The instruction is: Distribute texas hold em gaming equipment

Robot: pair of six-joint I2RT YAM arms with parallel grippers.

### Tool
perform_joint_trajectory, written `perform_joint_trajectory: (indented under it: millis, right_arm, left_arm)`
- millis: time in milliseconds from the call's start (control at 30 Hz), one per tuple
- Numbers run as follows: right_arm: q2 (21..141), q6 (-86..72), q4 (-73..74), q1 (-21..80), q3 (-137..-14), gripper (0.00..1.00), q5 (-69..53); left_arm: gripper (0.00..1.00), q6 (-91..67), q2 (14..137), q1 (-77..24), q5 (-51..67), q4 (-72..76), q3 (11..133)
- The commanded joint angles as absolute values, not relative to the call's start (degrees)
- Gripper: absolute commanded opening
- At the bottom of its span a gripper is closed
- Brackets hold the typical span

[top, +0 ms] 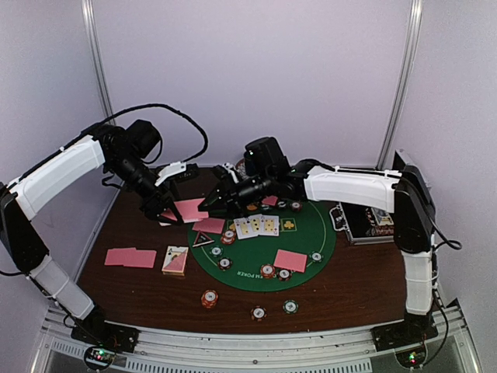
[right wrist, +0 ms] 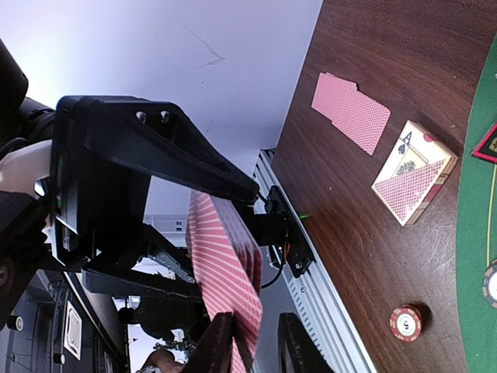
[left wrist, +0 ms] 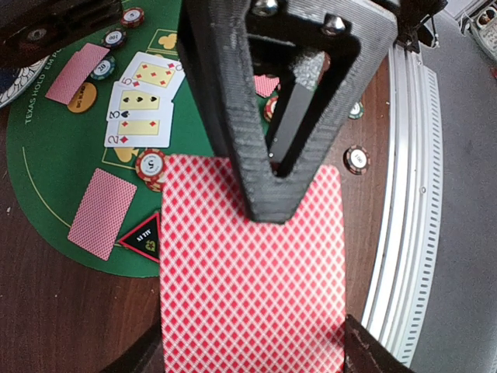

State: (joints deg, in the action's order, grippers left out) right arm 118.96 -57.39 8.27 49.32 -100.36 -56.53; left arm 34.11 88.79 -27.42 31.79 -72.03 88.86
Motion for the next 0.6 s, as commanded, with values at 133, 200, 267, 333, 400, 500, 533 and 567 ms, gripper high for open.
perform_joint_trajectory:
  millis: [133, 200, 267, 333, 400, 500, 533, 567]
  right_arm:
    - [113.1, -61.9, 3.4, 48.5, -96.2, 0.11, -56.2]
    - [112.4, -63.5, 1.3, 48.5, -95.0, 0.05, -56.3]
    - [111.9, -65.8, -1.4, 48.5, -93.7, 0.00, -56.6]
    - [111.7, -68.6, -5.4, 48.4, -92.2, 0.00, -56.8]
    - [111.6, -70.2, -7.6, 48.3, -91.5, 0.00, -56.9]
    - [111.5, -71.2, -8.4, 48.2, -91.0, 0.00, -57.1]
    - [111.4, -71.3, -8.3, 47.8, -90.7, 0.00, -57.1]
    - [111.2, -71.4, -8.2, 47.5, -90.5, 0.00, -57.1]
  left_arm:
    - [0.00, 33.7, 88.2, -27.0, 33.2, -70.8, 90.9]
    - [0.00, 33.7, 88.3, -27.0, 33.1, -70.8, 90.8]
    - [0.00, 33.7, 88.3, -27.0, 33.1, -70.8, 90.8]
    - [0.00, 33.7, 88.3, -27.0, 33.1, -70.8, 90.7]
    - [0.00, 33.7, 88.3, -27.0, 33.0, -70.8, 90.7]
    - [0.00, 33.8, 88.3, -27.0, 32.7, -70.8, 90.5]
    - [0.00, 33.9, 88.2, -27.0, 32.6, -70.8, 90.4]
    - [0.00, 34.0, 88.2, -27.0, 32.5, -70.8, 90.3]
